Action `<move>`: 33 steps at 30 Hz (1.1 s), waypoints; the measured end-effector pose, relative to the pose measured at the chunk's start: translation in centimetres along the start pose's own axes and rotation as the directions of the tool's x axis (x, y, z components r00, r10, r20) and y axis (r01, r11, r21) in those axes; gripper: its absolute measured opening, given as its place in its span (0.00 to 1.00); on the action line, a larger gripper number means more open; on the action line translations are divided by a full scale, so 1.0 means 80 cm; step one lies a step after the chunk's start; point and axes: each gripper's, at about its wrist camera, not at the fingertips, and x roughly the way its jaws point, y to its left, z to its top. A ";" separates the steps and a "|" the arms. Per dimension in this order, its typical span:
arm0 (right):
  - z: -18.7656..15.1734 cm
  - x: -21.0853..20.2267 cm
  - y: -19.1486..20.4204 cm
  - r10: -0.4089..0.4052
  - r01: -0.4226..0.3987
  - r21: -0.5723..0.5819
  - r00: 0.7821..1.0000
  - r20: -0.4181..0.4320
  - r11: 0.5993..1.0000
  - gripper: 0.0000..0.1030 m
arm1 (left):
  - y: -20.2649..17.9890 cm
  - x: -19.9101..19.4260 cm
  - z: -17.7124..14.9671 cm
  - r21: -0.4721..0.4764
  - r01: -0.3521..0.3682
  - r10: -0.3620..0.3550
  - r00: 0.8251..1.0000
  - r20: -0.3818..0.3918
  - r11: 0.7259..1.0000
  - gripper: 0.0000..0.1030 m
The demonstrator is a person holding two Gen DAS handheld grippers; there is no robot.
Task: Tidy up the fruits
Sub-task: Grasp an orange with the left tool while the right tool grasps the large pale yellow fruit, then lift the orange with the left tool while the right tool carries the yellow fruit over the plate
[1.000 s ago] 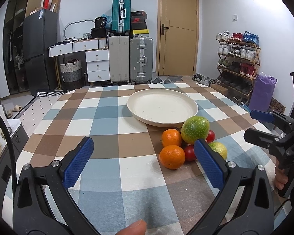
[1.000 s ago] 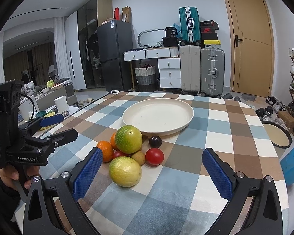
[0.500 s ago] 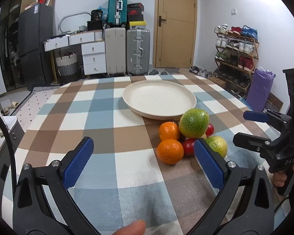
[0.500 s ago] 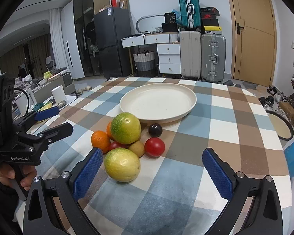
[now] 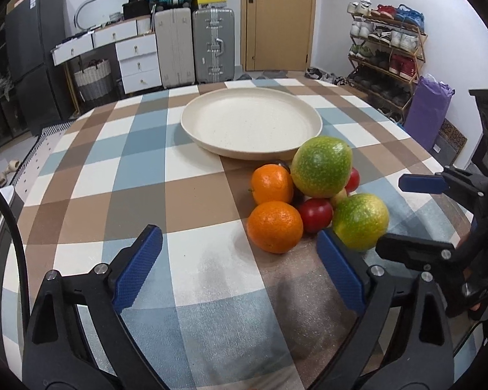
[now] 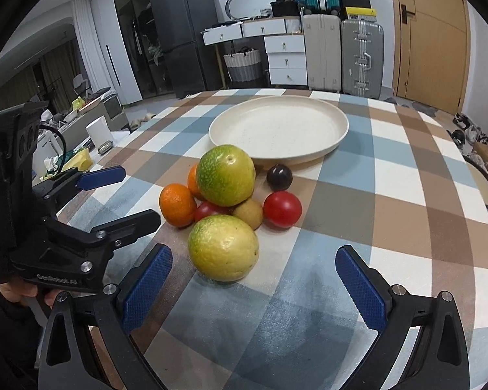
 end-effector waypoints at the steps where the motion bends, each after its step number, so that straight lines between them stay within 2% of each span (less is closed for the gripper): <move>1: 0.000 0.002 0.001 0.005 -0.005 -0.002 1.000 -0.003 1.000 0.99 | 0.002 0.005 0.001 -0.007 0.004 -0.004 1.000 -0.010 1.000 0.91; 9: -0.005 0.019 0.014 0.014 -0.017 -0.043 0.998 -0.055 0.999 0.84 | 0.007 0.027 0.005 -0.029 0.048 -0.050 0.996 -0.074 0.998 0.86; 12: -0.003 0.022 0.018 0.004 -0.008 -0.055 0.998 -0.058 0.998 0.82 | 0.005 0.031 0.006 -0.027 0.067 -0.069 0.994 -0.086 0.997 0.79; 15: 0.000 0.023 0.020 0.005 -0.008 -0.056 0.998 -0.061 0.998 0.80 | 0.003 0.035 0.008 -0.027 0.092 -0.094 0.991 -0.093 0.995 0.70; 21: 0.004 0.030 0.026 0.011 -0.017 -0.069 0.997 -0.077 0.997 0.69 | 0.000 0.029 0.008 -0.022 0.155 -0.156 0.985 -0.070 0.988 0.43; 22: 0.004 0.031 0.027 0.015 -0.020 -0.067 0.997 -0.079 0.998 0.66 | 0.001 0.029 0.008 -0.029 0.177 -0.179 0.981 -0.070 0.984 0.36; 25: 0.005 0.034 0.029 0.020 -0.026 -0.074 0.996 -0.084 0.997 0.56 | 0.002 0.028 0.008 -0.037 0.195 -0.197 0.978 -0.068 0.980 0.35; 27: 0.004 0.033 0.030 0.016 -0.023 -0.081 0.996 -0.083 0.996 0.53 | 0.002 0.028 0.008 -0.038 0.195 -0.197 0.978 -0.067 0.980 0.35; 33: -0.002 0.026 0.028 0.032 -0.038 -0.080 0.997 -0.068 0.996 0.53 | 0.006 0.016 0.004 -0.055 0.207 -0.209 0.977 -0.043 0.977 0.35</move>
